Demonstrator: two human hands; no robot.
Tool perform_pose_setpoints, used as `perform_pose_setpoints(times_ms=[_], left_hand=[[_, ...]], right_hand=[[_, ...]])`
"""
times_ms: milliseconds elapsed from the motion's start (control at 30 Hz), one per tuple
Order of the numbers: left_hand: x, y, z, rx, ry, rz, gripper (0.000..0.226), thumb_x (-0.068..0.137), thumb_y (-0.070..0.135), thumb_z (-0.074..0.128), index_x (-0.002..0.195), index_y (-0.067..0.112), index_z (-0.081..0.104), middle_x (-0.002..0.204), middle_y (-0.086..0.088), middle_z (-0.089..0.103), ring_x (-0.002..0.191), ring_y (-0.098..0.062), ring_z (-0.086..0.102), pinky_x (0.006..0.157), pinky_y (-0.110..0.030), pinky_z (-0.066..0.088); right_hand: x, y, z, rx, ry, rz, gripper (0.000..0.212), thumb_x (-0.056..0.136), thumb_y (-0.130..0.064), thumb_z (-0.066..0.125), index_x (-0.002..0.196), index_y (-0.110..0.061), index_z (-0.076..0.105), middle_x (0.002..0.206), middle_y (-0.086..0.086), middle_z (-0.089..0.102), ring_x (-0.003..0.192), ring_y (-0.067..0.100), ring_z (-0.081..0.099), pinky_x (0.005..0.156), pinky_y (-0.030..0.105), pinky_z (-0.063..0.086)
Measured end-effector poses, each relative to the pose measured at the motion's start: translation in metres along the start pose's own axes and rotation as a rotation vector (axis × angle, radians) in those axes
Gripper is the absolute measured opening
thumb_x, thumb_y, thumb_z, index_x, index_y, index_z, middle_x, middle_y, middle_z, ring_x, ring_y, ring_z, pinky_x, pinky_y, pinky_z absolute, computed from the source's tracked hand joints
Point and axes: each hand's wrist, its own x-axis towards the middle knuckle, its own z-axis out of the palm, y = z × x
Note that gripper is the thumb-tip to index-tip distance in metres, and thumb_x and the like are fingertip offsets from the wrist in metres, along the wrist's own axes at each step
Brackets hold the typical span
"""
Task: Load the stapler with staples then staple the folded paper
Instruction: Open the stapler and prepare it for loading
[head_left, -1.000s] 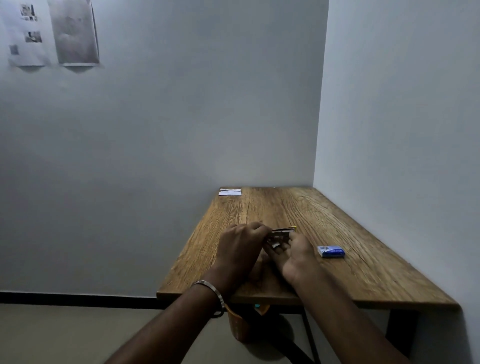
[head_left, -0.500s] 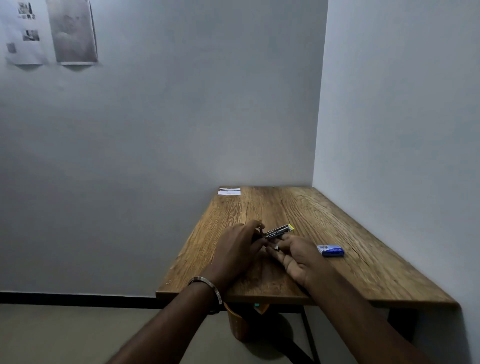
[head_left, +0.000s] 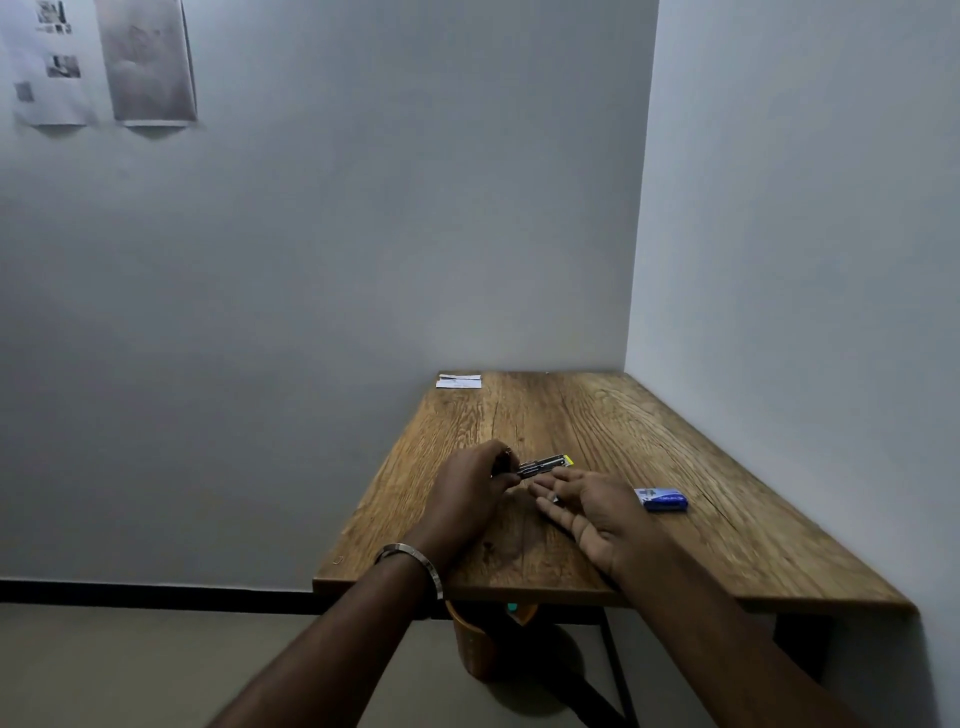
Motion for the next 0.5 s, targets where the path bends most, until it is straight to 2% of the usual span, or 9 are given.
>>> perform_pose_setpoints(times_ms=[100,200,333,500], left_hand=[[-0.0001,0.0003,0.0002,-0.006,-0.017,0.008,0.020,0.089,0.018,0.069,0.109,0.016,0.069,0.105,0.000,0.072,0.094,-0.012,0.065,0.082,-0.034,0.057],[0.0003,0.0013,0.0002,-0.016,-0.028,0.016,0.020,0.089,0.018,0.069,0.109,0.015,0.069,0.105,0.000,0.072,0.094,-0.011,0.065,0.081,-0.029,0.056],[0.0011,0.0003,0.0008,-0.020,-0.078,0.037,0.018,0.091,0.020,0.067,0.108,0.016,0.069,0.104,0.001,0.072,0.091,-0.008,0.064,0.074,-0.015,0.050],[0.0018,-0.0006,0.0011,-0.003,-0.113,0.047,0.018,0.089,0.022,0.069,0.106,0.016,0.070,0.105,0.001,0.067,0.093,-0.012,0.061,0.080,-0.028,0.053]], right_hand=[[0.0001,0.0007,-0.0022,0.025,0.009,-0.010,0.036,0.093,0.020,0.039,0.126,0.011,0.051,0.119,0.029,0.062,0.106,0.033,0.065,0.086,0.039,0.053],[0.0005,0.0016,-0.0035,0.055,0.011,-0.026,0.027,0.095,0.015,0.046,0.120,0.009,0.054,0.109,0.027,0.065,0.102,0.031,0.069,0.078,0.036,0.057],[-0.0011,0.0013,-0.0045,0.067,0.000,-0.043,0.023,0.093,0.012,0.054,0.115,0.004,0.056,0.102,0.026,0.070,0.089,0.028,0.074,0.070,0.032,0.061],[-0.0035,0.0025,-0.0041,0.070,-0.008,-0.080,0.023,0.089,0.014,0.058,0.111,0.005,0.058,0.100,0.026,0.070,0.077,0.025,0.076,0.061,0.028,0.062]])
